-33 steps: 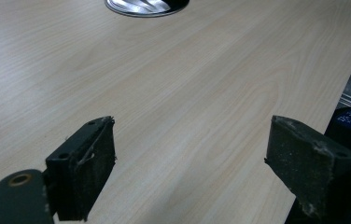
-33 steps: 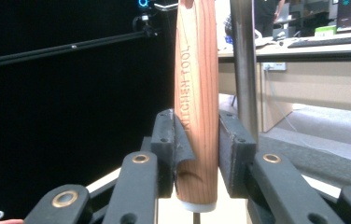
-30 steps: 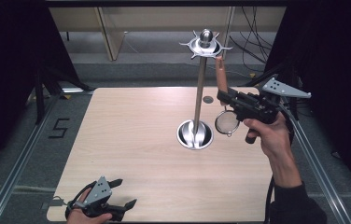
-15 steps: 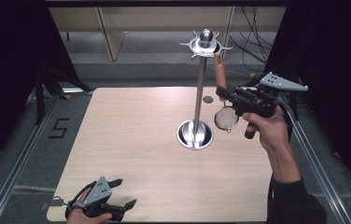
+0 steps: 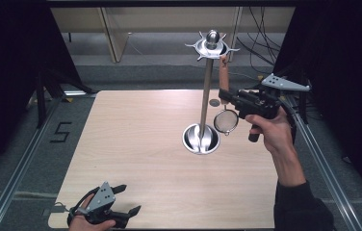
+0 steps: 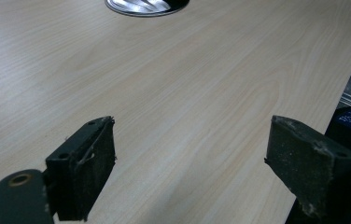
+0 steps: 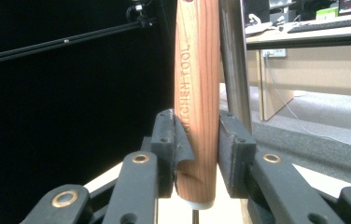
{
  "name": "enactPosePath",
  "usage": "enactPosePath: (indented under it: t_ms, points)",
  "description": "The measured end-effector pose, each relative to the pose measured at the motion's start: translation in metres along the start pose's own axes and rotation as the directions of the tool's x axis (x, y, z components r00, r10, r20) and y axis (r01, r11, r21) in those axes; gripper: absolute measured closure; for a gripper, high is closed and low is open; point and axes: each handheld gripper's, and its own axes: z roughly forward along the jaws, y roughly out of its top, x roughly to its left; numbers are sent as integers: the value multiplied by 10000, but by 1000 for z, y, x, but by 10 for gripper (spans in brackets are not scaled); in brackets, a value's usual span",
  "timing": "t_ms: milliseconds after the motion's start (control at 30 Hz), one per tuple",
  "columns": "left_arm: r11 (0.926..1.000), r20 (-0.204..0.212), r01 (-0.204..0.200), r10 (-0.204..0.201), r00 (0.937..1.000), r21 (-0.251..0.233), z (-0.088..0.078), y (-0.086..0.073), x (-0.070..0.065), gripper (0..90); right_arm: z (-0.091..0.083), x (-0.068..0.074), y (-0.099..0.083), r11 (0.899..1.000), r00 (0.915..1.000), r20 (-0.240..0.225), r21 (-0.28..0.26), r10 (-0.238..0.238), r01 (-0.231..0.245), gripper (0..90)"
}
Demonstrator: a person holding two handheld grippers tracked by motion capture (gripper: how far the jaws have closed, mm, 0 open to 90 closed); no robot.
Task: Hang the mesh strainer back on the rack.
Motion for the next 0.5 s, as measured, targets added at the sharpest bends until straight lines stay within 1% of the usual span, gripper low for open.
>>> enactPosePath:
  t_ms: [67, 100, 133, 167, 200, 233, 267, 300, 367, 400, 433, 467, 500]
  points:
    - [10000, 32, 54, -54, 10000, -26, 0, 0, 0, 152, 1, 0, 0, 10000, 9999, -89, -18, 52, -52, 713]
    - [9998, 39, 217, -217, 9998, -12, 0, 0, -2, 152, 1, 0, 0, 10000, 9999, -103, -16, 54, -54, 713]
    - [9996, 5, 294, -294, 9996, 14, 0, -1, -2, 152, 1, 0, 0, 10000, 9999, -103, -16, 54, -54, 713]
    - [9996, -3, 276, -276, 9996, 18, 0, -1, -2, 152, 1, -1, 0, 10000, 9999, -99, -8, 32, -32, 713]
    - [9995, 19, 308, -308, 9995, -6, 0, -1, -2, 152, 2, -2, 0, 10000, 9999, -90, -9, 95, -95, 708]
    - [9995, 35, 331, -331, 9994, -8, 0, -1, -2, 152, 3, -2, 0, 9996, 9995, -156, -4, 289, -289, 706]
    - [10000, 25, 27, -27, 10000, 14, 0, 0, 0, 152, 3, -2, 0, 9996, 9995, -156, -4, 289, -289, 706]
    - [9996, 1, 278, -278, 9996, 14, 0, -1, -2, 152, 3, -3, 0, 9996, 9995, -181, -5, 277, -277, 705]
    - [9999, -56, 128, -127, 9999, 101, 0, 0, -1, 152, 4, -2, -1, 9996, 9995, -126, 76, 278, -277, 705]
    - [9998, -36, 181, -180, 9998, 98, 0, 0, -1, 152, 5, -1, -1, 9988, 9987, -174, 82, 478, -476, 705]
    - [9997, -13, 252, -252, 9997, 33, 0, 0, -2, 152, 5, -1, -1, 9988, 9987, -174, 82, 478, -476, 705]
    - [9998, -30, 158, -157, 9999, 108, 0, 0, -1, 152, 6, -2, -1, 9989, 9988, -164, 43, 470, -469, 705]
    - [9998, -31, 156, -156, 9999, 104, 0, 0, -1, 152, 7, -1, -1, 9985, 9984, -150, 72, 548, -547, 703]
